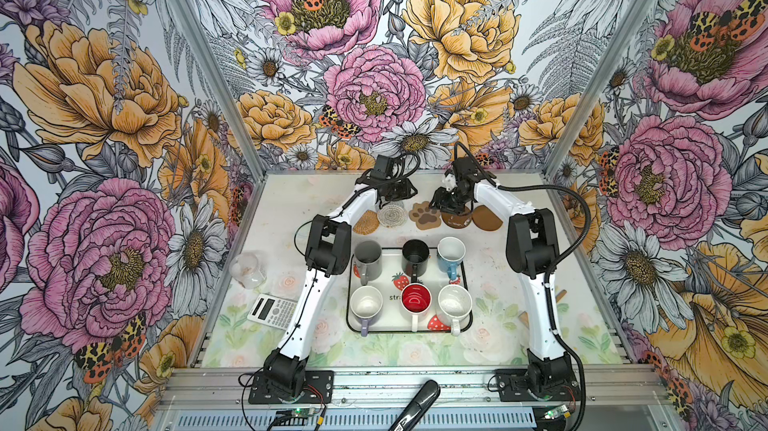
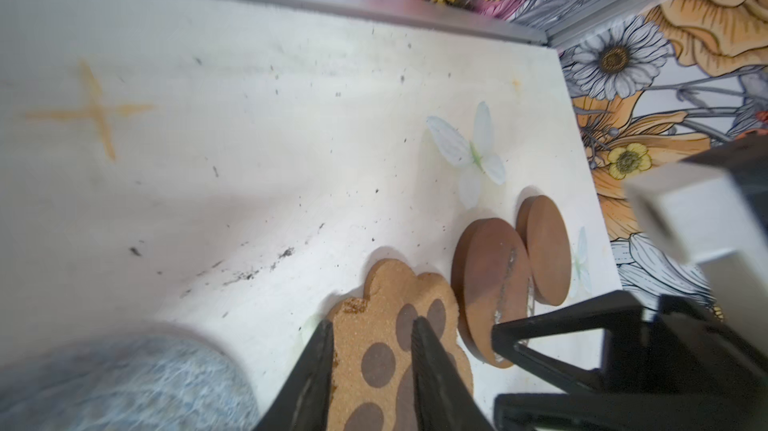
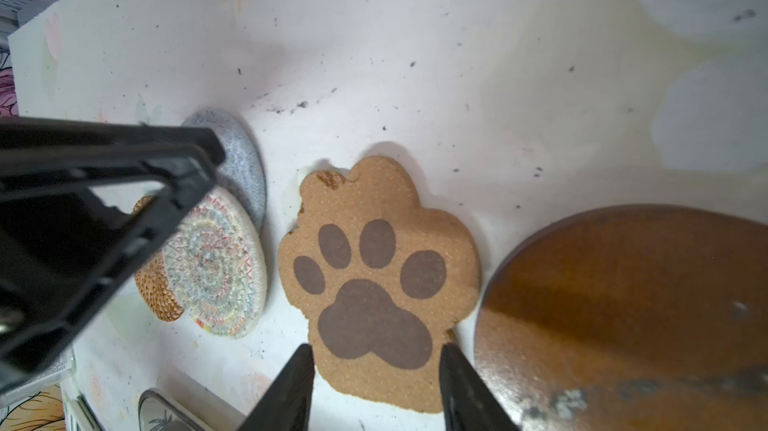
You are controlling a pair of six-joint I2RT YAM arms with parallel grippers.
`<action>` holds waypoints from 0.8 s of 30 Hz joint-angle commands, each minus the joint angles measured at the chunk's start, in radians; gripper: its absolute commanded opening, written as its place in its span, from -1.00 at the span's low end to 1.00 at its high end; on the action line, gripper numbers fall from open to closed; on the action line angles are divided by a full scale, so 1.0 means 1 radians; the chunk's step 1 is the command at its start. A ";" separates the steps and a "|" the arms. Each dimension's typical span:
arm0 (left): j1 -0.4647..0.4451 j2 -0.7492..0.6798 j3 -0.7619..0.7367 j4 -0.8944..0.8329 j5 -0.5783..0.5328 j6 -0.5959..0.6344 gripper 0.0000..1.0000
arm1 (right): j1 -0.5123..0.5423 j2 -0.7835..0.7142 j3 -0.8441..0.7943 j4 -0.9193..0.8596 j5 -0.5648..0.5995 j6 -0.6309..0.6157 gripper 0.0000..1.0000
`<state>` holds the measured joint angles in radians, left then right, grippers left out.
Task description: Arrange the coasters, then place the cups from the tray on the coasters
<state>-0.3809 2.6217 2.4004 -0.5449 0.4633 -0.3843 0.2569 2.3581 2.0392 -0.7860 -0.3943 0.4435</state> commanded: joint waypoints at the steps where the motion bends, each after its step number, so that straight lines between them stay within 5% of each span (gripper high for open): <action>1: 0.052 -0.148 -0.025 0.016 -0.043 0.042 -0.28 | 0.037 -0.034 0.083 0.003 -0.023 -0.009 0.03; 6: 0.107 -0.317 -0.209 -0.039 -0.125 0.122 -0.25 | 0.082 0.024 0.185 -0.002 -0.080 -0.004 0.03; 13: 0.131 -0.488 -0.467 -0.223 -0.458 0.278 -0.22 | 0.110 0.087 0.276 -0.013 -0.099 0.008 0.06; 24: 0.040 -0.446 -0.556 -0.234 -0.569 0.394 0.01 | 0.117 0.086 0.263 -0.021 -0.098 0.001 0.07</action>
<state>-0.3012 2.1567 1.8233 -0.7788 -0.0574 -0.0505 0.3740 2.4359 2.2940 -0.8047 -0.4839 0.4469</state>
